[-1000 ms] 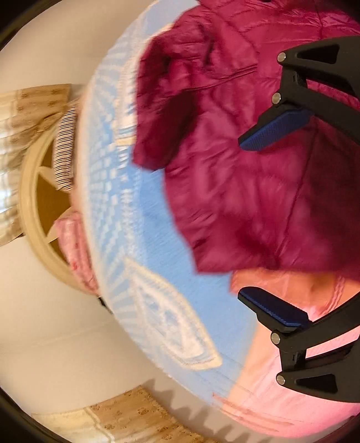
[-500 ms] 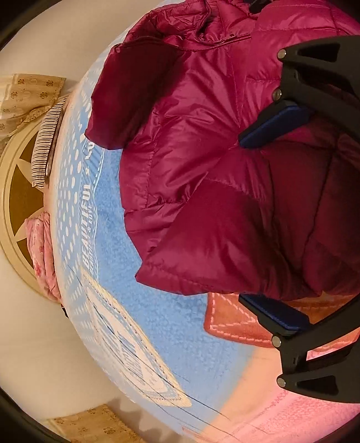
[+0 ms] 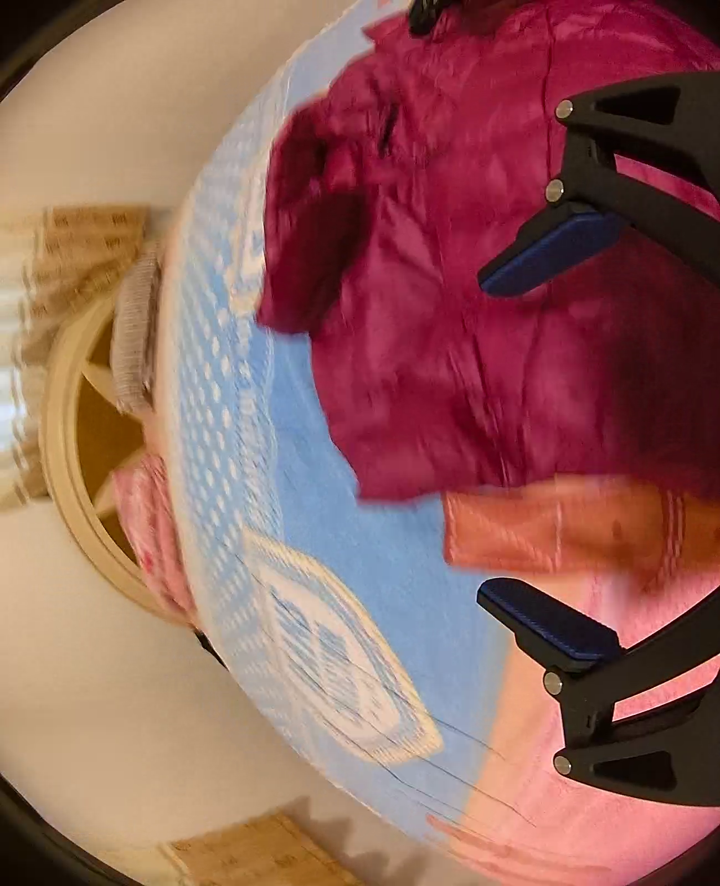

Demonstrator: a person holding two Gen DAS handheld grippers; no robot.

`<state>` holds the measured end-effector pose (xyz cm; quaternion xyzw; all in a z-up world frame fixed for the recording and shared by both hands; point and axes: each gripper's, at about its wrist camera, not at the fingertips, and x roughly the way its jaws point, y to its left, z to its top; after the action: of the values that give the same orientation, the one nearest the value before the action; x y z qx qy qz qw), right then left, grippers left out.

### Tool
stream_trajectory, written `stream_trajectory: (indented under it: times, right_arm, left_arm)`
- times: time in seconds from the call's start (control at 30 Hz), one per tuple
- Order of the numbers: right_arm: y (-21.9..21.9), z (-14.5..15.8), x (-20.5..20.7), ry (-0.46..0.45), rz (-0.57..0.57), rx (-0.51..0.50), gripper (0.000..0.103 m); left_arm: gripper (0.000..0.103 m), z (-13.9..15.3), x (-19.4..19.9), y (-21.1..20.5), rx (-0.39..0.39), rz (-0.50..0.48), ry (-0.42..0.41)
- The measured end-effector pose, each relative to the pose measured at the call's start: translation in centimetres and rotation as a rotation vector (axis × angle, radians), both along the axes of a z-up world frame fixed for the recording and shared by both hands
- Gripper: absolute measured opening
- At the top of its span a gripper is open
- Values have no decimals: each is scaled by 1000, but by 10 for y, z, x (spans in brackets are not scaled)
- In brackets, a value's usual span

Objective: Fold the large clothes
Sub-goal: 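Grasp the jacket hem with the right gripper and lift it toward the collar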

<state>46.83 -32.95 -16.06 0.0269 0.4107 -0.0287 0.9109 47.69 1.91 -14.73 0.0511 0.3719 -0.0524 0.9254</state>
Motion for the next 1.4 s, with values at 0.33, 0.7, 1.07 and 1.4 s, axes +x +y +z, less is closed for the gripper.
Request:
stream_trajectory:
  times: [0.33, 0.7, 1.07, 1.4]
  right_arm:
    - [19, -6, -20, -8, 85, -49, 38]
    - [37, 34, -77, -85, 131, 69, 38]
    - [85, -25, -87, 20, 240, 23, 40]
    - [73, -12, -98, 31, 273, 42, 64]
  left_arm:
    - [102, -54, 27, -35, 13, -48, 155]
    - [102, -10, -51, -34, 17, -57, 80]
    - [102, -51, -58, -30, 90, 11, 112]
    - [102, -16, -79, -19, 78, 36, 56]
